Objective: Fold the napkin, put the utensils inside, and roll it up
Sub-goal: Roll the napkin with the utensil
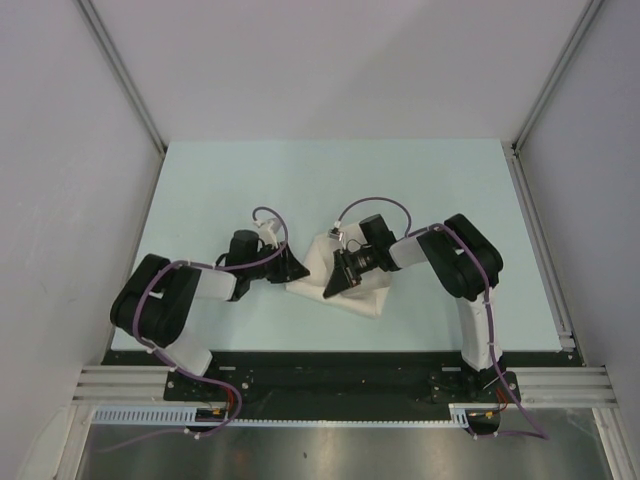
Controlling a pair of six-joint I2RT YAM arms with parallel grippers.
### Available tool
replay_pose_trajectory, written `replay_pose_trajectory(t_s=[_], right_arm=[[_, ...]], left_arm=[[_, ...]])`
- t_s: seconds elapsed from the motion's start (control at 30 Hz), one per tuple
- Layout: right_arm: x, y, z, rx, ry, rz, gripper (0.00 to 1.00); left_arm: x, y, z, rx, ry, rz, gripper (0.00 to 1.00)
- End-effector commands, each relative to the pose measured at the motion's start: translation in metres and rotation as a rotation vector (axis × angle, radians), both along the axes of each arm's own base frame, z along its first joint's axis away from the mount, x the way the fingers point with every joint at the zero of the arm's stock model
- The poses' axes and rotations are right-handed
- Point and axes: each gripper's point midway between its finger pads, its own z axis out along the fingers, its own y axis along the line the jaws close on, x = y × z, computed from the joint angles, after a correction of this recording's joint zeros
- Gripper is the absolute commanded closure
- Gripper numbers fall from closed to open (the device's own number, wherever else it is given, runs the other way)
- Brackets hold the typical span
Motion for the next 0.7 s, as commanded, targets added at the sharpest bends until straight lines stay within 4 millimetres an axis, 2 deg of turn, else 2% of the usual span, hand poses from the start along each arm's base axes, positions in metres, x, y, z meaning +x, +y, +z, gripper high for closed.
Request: replay_pose_trajectory(t_s=[0.0, 0.13, 0.17, 0.23, 0.43, 0.47, 0.53, 0.57, 0.67], right_arm=[[-0.001, -0.012, -0.024, -0.069, 0.038, -0.038, 0.86], [0.003, -0.011, -0.02, -0.069, 0.018, -0.05, 0.85], [0.004, -0.011, -0.019, -0.077, 0.013, -0.056, 0.83], [0.008, -0.011, -0.013, -0.089, -0.008, -0.071, 0.76], [0.021, -0.021, 0.01, -0.185, -0.127, -0.121, 0.47], [0.025, -0.022, 0.025, -0.184, -0.176, -0.136, 0.46], [0.029, -0.032, 0.028, -0.249, -0.229, -0.168, 0.39], [0.032, -0.034, 0.043, -0.258, -0.286, -0.192, 0.38], [0.043, -0.051, 0.048, -0.389, -0.439, -0.288, 0.35]], left_arm=[[-0.028, 0.0, -0.026, 0.054, 0.11, -0.041, 0.64], [-0.032, 0.002, -0.03, 0.066, 0.122, -0.043, 0.82], [-0.032, 0.002, -0.031, 0.067, 0.123, -0.043, 0.9], [-0.033, 0.002, -0.033, 0.072, 0.128, -0.046, 0.99], [-0.031, 0.003, -0.033, 0.082, 0.121, -0.043, 1.0], [-0.031, 0.003, -0.032, 0.083, 0.12, -0.045, 1.0], [-0.03, 0.003, -0.032, 0.081, 0.119, -0.044, 1.0], [-0.03, 0.002, -0.032, 0.081, 0.118, -0.046, 1.0], [-0.03, 0.002, -0.032, 0.081, 0.116, -0.045, 1.0]])
